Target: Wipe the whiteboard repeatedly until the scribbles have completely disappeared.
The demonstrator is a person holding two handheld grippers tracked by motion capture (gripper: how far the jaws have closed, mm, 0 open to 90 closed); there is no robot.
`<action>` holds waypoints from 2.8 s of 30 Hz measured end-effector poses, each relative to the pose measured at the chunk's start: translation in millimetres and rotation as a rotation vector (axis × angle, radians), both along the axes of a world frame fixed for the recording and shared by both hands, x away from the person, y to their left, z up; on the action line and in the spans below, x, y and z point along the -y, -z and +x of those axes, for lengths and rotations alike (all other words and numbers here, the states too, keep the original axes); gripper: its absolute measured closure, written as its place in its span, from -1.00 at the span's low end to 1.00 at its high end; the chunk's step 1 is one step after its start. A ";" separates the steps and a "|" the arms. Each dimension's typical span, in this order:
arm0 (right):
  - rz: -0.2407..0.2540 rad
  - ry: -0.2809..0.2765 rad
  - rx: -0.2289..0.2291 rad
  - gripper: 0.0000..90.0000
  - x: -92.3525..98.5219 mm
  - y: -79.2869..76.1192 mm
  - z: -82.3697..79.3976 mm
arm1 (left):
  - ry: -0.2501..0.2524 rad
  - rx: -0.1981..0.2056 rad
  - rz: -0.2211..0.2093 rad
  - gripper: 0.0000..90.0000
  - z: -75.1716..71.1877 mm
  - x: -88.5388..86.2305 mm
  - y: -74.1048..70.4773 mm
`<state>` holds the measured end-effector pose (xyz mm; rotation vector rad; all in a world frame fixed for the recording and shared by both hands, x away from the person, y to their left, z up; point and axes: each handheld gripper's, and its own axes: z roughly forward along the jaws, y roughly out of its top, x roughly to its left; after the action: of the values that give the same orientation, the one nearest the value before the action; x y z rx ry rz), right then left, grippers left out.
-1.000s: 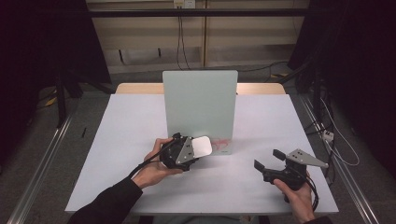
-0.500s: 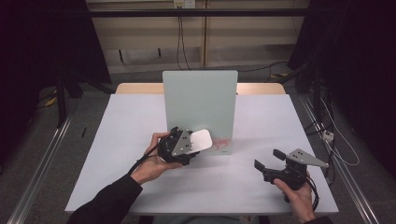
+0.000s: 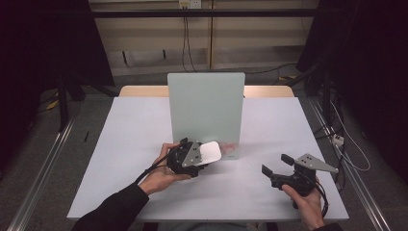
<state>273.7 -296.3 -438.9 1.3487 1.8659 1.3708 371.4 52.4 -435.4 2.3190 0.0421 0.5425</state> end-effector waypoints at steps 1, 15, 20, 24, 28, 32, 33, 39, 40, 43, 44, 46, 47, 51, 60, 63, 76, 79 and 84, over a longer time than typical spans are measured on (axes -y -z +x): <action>0.003 0.001 0.000 -0.79 -0.1 -0.1 -0.1 | 0.012 -0.004 0.017 -0.31 -0.3 1.2 2.1; 0.003 0.000 -0.001 -0.79 -0.3 0.0 0.4 | -0.001 0.057 -0.031 -0.31 9.5 9.5 -25.9; 0.005 0.002 0.000 -0.79 0.9 -0.1 -0.1 | 0.024 0.041 0.006 -0.31 4.4 13.8 -12.4; 0.005 0.001 0.000 -0.79 0.4 -0.3 -0.3 | 0.050 0.020 0.060 -0.31 1.9 15.1 -4.1; 0.008 0.000 0.000 -0.79 0.8 -0.4 -0.7 | 0.068 -0.018 0.073 -0.31 1.4 8.6 3.1; 0.012 0.001 -0.002 -0.79 1.1 0.0 -0.1 | 0.049 -0.007 0.052 -0.31 4.9 5.3 -5.5; 0.010 0.001 -0.001 -0.79 0.9 -0.1 -0.1 | 0.044 -0.004 0.038 -0.31 6.0 4.6 -8.3; 0.009 0.000 -0.004 -0.79 -0.4 0.1 0.3 | 0.002 0.039 -0.030 -0.31 14.7 -1.8 -33.0; 0.009 -0.002 -0.002 -0.79 -0.5 0.1 0.2 | -0.004 0.046 -0.031 -0.31 15.5 -2.7 -35.4; 0.010 0.000 -0.005 -0.79 0.1 0.2 0.2 | 0.001 0.052 -0.030 -0.31 13.3 -0.5 -31.2; 0.009 0.000 -0.005 -0.79 0.3 0.2 0.2 | 0.007 0.054 -0.018 -0.31 12.4 0.6 -29.1; 0.009 0.000 -0.003 -0.79 0.4 0.1 0.1 | 0.018 0.037 -0.017 -0.31 9.7 4.8 -21.2; 0.008 0.000 -0.003 -0.79 0.1 0.0 -0.1 | 0.018 0.037 -0.009 -0.31 8.5 6.0 -18.9; 0.007 0.000 -0.002 -0.79 0.0 0.0 0.0 | 0.042 0.017 0.025 -0.31 4.0 14.1 -7.3; 0.007 0.000 -0.002 -0.79 0.8 -0.1 0.1 | 0.044 0.006 0.017 -0.31 6.7 22.7 -12.7; 0.008 -0.001 -0.001 -0.79 0.3 -0.1 0.1 | 0.029 0.023 -0.015 -0.31 12.6 22.1 -27.2; 0.010 -0.001 -0.001 -0.79 0.7 -0.4 -0.6 | 0.063 0.000 0.025 -0.31 6.6 36.4 -11.0; 0.007 -0.002 0.000 -0.79 0.7 -0.2 -0.2 | 0.069 -0.017 0.040 -0.31 4.2 40.5 -5.0; 0.009 -0.002 -0.001 -0.79 0.5 -0.4 -0.4 | 0.090 -0.029 0.090 -0.31 2.3 46.4 -1.4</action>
<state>273.3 -296.8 -438.5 1.3522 1.8642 1.3810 373.7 6.1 -434.1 2.4033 -0.0735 0.4746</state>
